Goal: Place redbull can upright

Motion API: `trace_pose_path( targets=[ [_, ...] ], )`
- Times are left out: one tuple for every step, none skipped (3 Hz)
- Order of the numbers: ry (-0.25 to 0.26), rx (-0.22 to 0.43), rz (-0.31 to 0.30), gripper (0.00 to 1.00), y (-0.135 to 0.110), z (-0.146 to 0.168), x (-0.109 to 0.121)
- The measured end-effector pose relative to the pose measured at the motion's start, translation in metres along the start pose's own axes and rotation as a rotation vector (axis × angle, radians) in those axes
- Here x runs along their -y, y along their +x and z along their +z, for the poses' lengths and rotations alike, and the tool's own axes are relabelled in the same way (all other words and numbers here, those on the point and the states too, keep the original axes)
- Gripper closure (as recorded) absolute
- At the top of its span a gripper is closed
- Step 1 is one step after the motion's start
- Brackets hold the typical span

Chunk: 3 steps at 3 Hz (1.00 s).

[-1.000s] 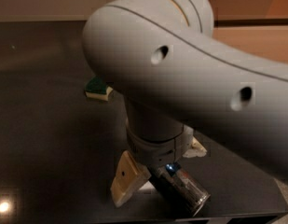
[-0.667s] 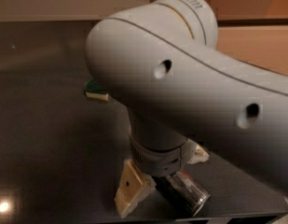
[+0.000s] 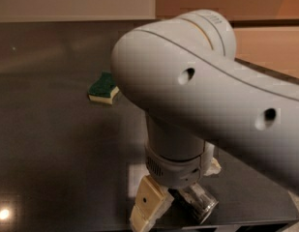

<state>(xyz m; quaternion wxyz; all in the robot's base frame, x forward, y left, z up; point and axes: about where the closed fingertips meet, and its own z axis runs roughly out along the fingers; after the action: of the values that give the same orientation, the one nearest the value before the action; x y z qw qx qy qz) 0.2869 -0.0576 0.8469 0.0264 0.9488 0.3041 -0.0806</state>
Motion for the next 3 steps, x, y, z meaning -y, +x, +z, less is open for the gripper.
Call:
trace_pose_path(
  targets=[
    [0.018,0.031,-0.019,0.0,-0.003,0.007,-0.006],
    [0.025,0.053,-0.026,0.0,-0.005,0.014,-0.012],
    [0.018,0.068,-0.021,0.0,-0.006,0.02,-0.018]
  ],
)
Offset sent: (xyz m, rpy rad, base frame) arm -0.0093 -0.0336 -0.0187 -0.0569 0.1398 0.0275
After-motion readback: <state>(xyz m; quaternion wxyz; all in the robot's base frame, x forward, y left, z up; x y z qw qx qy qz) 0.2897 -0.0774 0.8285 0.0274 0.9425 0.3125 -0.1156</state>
